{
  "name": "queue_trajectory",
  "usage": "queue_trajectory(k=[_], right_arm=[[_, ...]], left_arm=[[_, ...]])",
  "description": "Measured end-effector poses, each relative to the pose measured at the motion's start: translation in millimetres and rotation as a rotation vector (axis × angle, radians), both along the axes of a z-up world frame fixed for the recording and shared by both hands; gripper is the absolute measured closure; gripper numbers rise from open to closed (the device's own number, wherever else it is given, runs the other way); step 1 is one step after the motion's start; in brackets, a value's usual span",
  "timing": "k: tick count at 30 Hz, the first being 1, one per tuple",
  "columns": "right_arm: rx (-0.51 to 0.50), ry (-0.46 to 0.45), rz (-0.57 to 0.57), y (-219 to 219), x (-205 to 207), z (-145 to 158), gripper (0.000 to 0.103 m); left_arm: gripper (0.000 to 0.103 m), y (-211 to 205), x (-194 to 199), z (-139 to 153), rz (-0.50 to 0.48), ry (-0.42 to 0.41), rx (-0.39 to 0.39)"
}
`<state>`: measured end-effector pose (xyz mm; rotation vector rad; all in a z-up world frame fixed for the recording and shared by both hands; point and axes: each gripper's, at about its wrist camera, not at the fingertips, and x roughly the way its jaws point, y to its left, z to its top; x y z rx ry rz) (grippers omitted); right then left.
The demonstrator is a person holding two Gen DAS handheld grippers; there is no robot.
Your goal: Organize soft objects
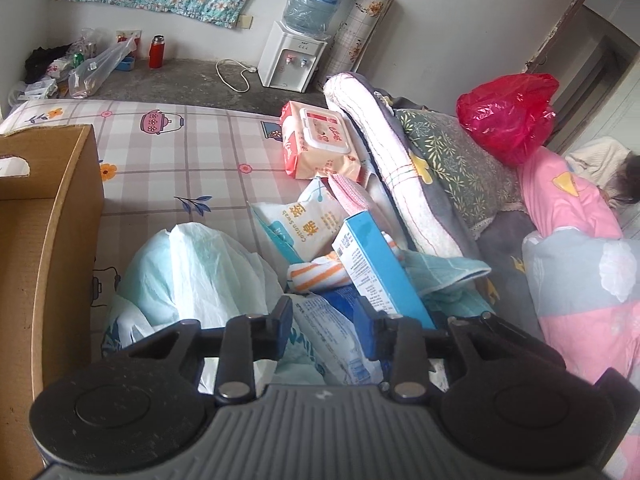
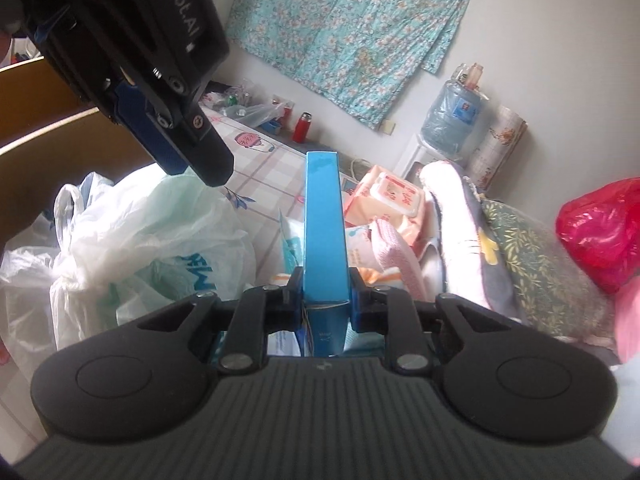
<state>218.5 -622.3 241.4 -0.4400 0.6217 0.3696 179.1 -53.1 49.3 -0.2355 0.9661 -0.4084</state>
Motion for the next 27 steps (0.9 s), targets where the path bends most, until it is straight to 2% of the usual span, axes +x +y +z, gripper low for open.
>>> queue_trajectory(k=[2, 5, 8, 9, 10, 13, 16, 20, 24, 27], right_arm=[[-0.042, 0.003, -0.014, 2, -12, -4, 0.084], [-0.056, 0.059, -0.003, 5, -22, -18, 0.083], [-0.032, 0.099, 0.022, 8, -30, -29, 0.074], [-0.005, 0.109, 0.032, 6, -34, -30, 0.065], [0.035, 0.123, 0.041, 2, -35, -28, 0.052], [0.163, 0.130, 0.061, -19, -45, -19, 0.030], [0.271, 0.137, 0.065, -44, -52, -9, 0.030], [0.464, 0.211, 0.012, -82, -37, -7, 0.032], [0.681, 0.341, -0.093, -115, -5, -22, 0.054], [0.773, 0.429, -0.147, -123, 14, -38, 0.061]], left_arm=[[0.058, -2, -8, -2, -0.008, -0.009, -0.005], [0.056, -5, -17, -8, -0.008, -0.018, 0.013], [0.056, -4, -22, -15, -0.005, -0.002, 0.021], [0.056, -3, -23, -17, -0.003, 0.002, 0.023], [0.056, -2, -24, -19, -0.002, 0.005, 0.026], [0.060, 0, -25, -23, -0.006, 0.013, 0.044], [0.064, -2, -25, -26, -0.034, 0.029, 0.051], [0.071, -11, -25, -32, -0.086, 0.041, 0.067], [0.076, -23, -21, -40, -0.130, 0.050, 0.089], [0.078, -33, -14, -47, -0.163, 0.060, 0.117]])
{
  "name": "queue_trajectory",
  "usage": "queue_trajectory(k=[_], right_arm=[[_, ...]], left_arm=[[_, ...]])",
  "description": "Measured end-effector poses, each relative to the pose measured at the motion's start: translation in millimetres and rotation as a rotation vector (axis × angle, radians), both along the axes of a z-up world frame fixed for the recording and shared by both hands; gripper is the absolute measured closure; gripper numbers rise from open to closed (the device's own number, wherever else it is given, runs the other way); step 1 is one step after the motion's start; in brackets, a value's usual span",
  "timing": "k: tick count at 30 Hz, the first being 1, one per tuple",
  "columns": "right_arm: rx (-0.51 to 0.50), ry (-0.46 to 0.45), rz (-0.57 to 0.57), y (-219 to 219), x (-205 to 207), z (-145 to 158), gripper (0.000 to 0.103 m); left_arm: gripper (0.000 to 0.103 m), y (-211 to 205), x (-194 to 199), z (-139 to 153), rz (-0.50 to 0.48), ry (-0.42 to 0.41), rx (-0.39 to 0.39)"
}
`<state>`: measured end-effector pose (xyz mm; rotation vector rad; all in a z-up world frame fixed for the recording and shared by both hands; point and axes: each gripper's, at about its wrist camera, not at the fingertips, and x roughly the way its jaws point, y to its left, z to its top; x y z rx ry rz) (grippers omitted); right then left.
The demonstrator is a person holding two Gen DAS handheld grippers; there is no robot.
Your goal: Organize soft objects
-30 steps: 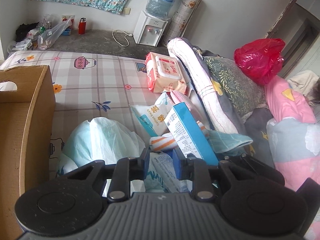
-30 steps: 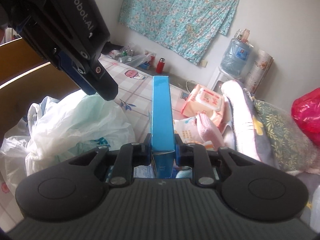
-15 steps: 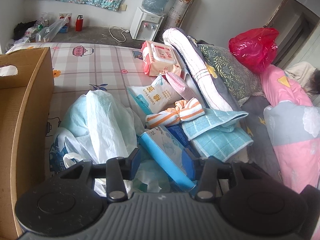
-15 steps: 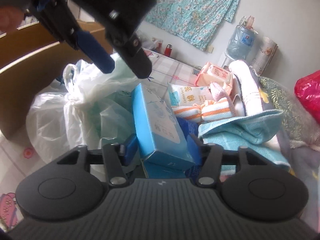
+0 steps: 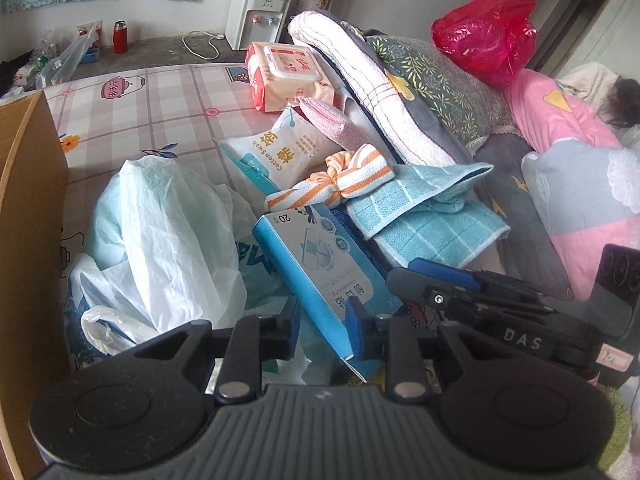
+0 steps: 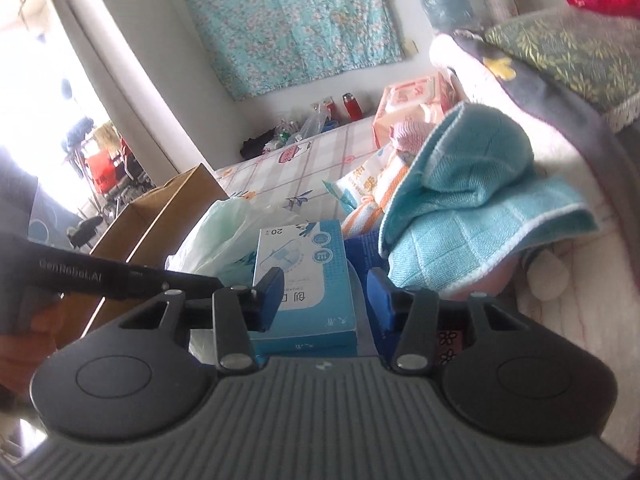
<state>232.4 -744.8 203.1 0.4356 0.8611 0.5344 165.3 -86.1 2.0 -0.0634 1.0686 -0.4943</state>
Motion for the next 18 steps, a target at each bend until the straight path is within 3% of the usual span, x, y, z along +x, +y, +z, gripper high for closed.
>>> queue_trajectory(k=[6, 18], right_arm=[[-0.005, 0.086, 0.005, 16, 19, -20, 0.066], [-0.004, 0.182, 0.044, 28, 47, -37, 0.066]], left_arm=[[0.078, -14, 12, -19, -0.058, 0.038, 0.053], [0.070, -25, 25, -33, -0.094, 0.055, 0.070]])
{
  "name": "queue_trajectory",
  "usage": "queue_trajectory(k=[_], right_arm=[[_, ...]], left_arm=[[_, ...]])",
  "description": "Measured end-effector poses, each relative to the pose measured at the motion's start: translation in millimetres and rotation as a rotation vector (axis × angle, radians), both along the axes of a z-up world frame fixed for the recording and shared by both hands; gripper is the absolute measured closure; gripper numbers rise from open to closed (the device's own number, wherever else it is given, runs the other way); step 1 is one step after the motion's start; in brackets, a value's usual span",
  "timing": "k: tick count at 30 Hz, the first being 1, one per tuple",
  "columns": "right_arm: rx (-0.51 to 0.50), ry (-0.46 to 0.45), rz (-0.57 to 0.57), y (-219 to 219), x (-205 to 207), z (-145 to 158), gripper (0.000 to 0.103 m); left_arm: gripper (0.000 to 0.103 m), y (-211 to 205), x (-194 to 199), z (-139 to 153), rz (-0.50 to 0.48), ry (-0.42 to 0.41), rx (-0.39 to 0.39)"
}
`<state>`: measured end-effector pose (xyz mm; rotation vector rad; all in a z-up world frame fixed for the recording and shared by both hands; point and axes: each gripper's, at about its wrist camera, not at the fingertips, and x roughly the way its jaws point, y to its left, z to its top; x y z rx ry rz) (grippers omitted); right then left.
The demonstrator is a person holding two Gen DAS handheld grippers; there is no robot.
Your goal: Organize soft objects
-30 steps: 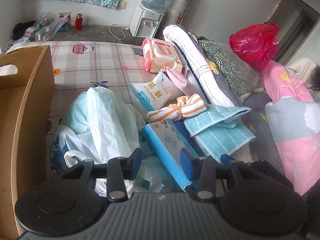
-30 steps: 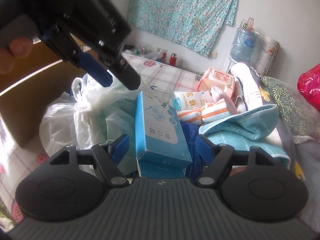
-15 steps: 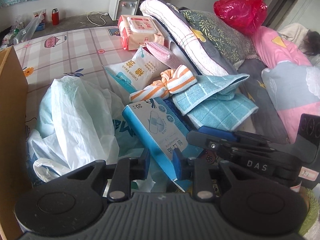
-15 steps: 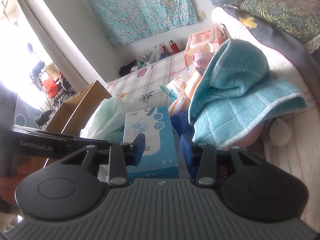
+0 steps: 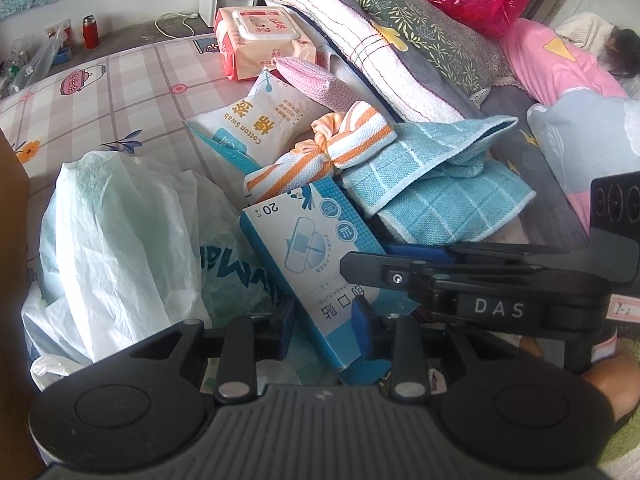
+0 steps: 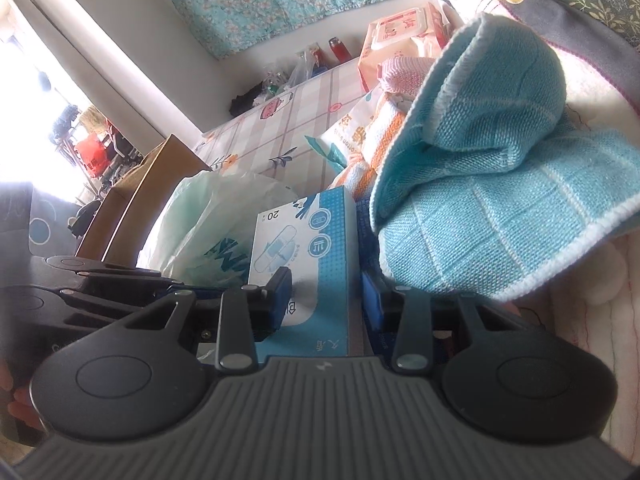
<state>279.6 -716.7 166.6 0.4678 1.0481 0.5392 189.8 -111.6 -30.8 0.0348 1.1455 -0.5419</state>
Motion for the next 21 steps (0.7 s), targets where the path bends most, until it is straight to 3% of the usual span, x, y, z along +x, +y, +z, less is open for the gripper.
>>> queue_trajectory(k=[4, 11, 21], right_arm=[[0.056, 0.041, -0.021, -6, 3, -10, 0.066], [0.053, 0.038, -0.039, -8, -3, -3, 0.068], [0.057, -0.045, -0.042, -1, -19, 43, 0.069]], left_arm=[[0.069, 0, 3, -2, 0.014, 0.007, -0.011], [0.068, 1, -4, 7, 0.008, -0.028, -0.016], [0.068, 23, -33, 58, 0.027, -0.163, -0.061]])
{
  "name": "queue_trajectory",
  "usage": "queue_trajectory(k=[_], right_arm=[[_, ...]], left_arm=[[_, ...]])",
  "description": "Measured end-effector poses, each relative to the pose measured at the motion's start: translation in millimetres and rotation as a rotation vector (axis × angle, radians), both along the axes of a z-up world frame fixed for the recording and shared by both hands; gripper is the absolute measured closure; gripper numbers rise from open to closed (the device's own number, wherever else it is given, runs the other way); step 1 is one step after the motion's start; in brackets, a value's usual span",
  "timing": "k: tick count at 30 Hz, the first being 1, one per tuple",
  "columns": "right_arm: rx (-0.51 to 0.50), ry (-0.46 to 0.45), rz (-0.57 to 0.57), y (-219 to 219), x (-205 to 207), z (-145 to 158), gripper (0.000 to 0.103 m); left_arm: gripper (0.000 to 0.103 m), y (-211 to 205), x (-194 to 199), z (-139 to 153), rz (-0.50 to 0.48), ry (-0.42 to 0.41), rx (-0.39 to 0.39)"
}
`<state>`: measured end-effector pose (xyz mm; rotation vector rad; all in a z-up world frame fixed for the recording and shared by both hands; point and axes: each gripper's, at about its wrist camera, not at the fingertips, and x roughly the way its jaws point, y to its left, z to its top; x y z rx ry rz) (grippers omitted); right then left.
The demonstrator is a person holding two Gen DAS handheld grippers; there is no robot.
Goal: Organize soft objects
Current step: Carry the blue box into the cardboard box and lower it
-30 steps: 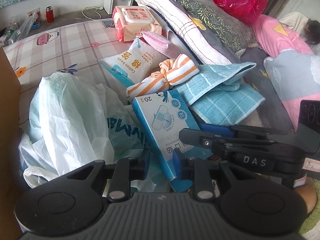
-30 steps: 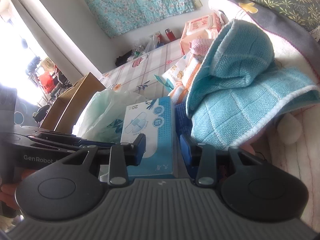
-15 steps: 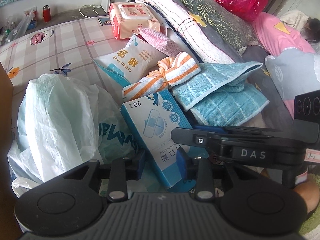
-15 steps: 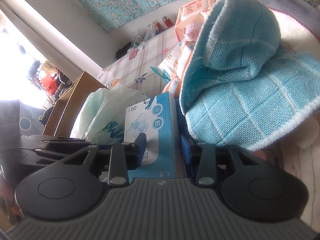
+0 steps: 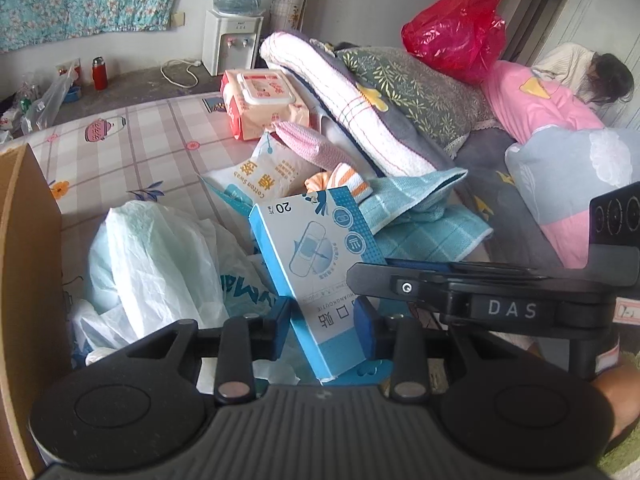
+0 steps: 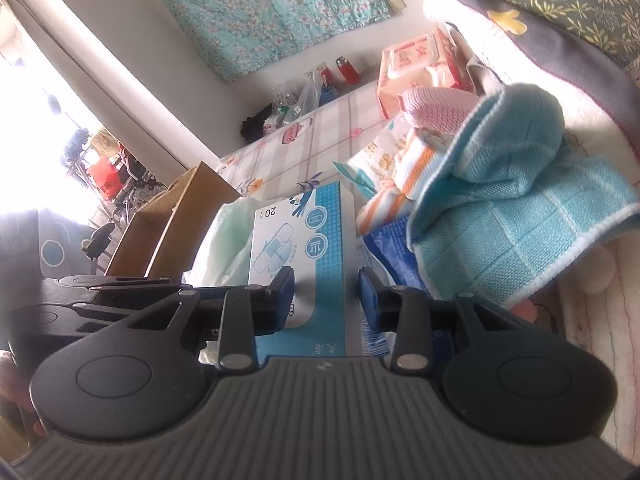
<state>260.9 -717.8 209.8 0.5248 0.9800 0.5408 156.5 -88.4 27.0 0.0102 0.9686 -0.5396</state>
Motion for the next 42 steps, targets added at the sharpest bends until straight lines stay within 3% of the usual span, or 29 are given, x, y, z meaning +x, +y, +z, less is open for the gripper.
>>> queue_trajectory(k=[9, 15, 20, 26, 31, 36, 42], right_arm=[[0.016, -0.142, 0.062, 39, -8, 77, 0.069], [0.066, -0.199, 0.166, 109, 1, 117, 0.069], [0.132, -0.181, 0.279, 184, 18, 133, 0.069], [0.160, -0.080, 0.372, 278, 36, 120, 0.069], [0.086, 0.008, 0.345, 324, 47, 83, 0.070], [-0.036, -0.005, 0.300, 340, 63, 58, 0.070], [-0.033, -0.042, 0.294, 307, 63, 55, 0.069]], left_arm=[[0.066, 63, -29, 61, 0.121, -0.163, -0.045], [0.066, 133, -39, 89, 0.278, -0.228, -0.035], [0.066, 195, -38, 93, 0.423, -0.232, 0.001], [0.066, 265, -5, 61, 0.529, -0.103, -0.024], [0.068, 294, 39, 13, 0.541, 0.047, -0.077], [0.066, 307, 67, -34, 0.548, 0.165, -0.010], [0.059, 314, 79, -64, 0.597, 0.309, 0.038]])
